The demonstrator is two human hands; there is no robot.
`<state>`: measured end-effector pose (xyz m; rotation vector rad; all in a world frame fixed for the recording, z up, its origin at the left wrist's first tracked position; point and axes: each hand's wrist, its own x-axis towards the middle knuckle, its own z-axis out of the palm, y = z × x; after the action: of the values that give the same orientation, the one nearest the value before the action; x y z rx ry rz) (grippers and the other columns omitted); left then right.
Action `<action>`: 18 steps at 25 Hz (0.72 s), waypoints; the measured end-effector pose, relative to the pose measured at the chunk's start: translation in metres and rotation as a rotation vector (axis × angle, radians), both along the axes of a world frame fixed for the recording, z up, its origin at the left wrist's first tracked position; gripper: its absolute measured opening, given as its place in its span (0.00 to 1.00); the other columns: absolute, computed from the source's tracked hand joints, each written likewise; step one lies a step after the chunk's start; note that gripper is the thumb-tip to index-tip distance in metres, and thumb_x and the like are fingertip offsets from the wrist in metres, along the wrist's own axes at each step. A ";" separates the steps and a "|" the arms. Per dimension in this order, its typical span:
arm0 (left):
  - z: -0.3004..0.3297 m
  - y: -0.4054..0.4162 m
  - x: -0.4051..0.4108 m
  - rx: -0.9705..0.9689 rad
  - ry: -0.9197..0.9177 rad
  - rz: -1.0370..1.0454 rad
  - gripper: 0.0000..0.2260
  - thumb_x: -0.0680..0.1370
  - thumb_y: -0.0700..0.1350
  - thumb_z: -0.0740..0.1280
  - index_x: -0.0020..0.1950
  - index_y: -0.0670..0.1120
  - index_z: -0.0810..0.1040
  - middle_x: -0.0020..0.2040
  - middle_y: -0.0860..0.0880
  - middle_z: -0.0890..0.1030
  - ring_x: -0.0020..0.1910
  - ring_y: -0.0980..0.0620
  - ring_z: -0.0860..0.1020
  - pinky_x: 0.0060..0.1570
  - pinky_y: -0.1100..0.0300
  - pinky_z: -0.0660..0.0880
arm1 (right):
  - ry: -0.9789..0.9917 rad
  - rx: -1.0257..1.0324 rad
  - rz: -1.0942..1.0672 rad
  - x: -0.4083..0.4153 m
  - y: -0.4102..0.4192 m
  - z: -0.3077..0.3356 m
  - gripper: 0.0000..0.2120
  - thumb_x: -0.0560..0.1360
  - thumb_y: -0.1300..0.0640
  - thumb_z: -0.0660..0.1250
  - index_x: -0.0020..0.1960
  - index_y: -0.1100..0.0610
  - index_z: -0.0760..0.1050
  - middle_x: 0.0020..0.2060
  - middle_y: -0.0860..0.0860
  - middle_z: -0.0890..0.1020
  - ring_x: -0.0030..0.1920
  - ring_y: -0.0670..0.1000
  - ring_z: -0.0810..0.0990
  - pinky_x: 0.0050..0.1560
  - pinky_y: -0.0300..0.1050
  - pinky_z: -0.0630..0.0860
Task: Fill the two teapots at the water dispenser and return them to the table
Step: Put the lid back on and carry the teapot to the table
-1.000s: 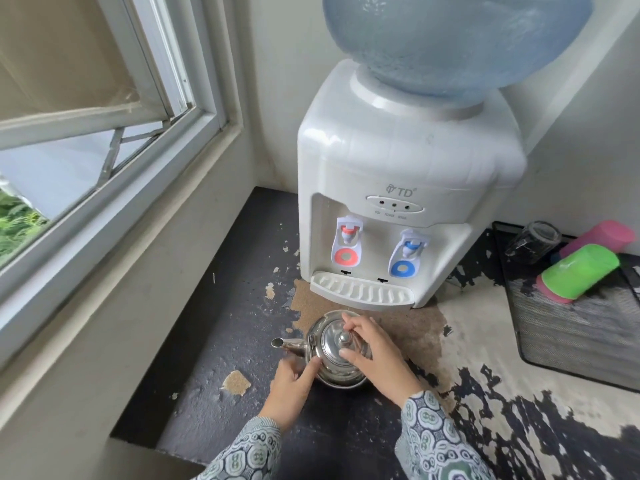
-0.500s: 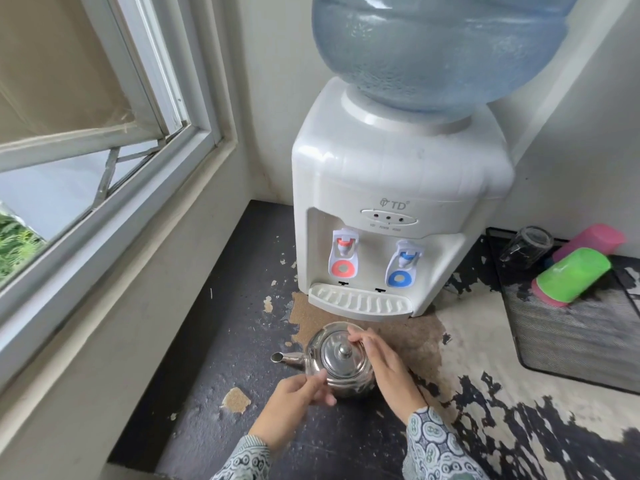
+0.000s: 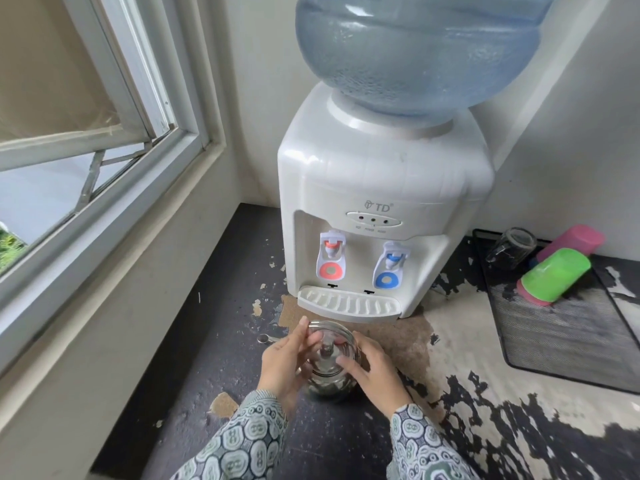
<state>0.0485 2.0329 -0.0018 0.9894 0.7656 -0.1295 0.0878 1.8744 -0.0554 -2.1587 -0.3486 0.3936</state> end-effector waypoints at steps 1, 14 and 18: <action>-0.003 0.003 0.000 0.085 -0.025 -0.008 0.10 0.72 0.51 0.70 0.36 0.45 0.81 0.27 0.51 0.82 0.24 0.58 0.76 0.26 0.66 0.70 | -0.008 0.022 -0.028 0.001 0.001 -0.001 0.28 0.70 0.41 0.63 0.66 0.52 0.69 0.59 0.44 0.71 0.65 0.45 0.67 0.64 0.37 0.61; -0.019 0.035 0.001 0.998 -0.418 -0.490 0.15 0.75 0.35 0.65 0.43 0.57 0.75 0.42 0.59 0.82 0.44 0.67 0.79 0.44 0.71 0.74 | 0.024 0.174 -0.091 -0.014 0.008 -0.005 0.24 0.77 0.53 0.62 0.62 0.29 0.58 0.72 0.54 0.64 0.72 0.49 0.61 0.67 0.32 0.56; -0.011 0.019 -0.006 1.016 -0.451 -0.478 0.15 0.75 0.33 0.65 0.42 0.55 0.75 0.43 0.56 0.82 0.43 0.68 0.78 0.43 0.78 0.71 | 0.015 0.226 -0.086 -0.018 -0.009 0.003 0.20 0.77 0.55 0.62 0.67 0.48 0.67 0.66 0.46 0.70 0.69 0.42 0.65 0.64 0.26 0.60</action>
<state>0.0424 2.0514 -0.0126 2.0741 0.1161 0.0902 0.0700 1.8657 -0.0520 -1.9417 -0.2773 0.3059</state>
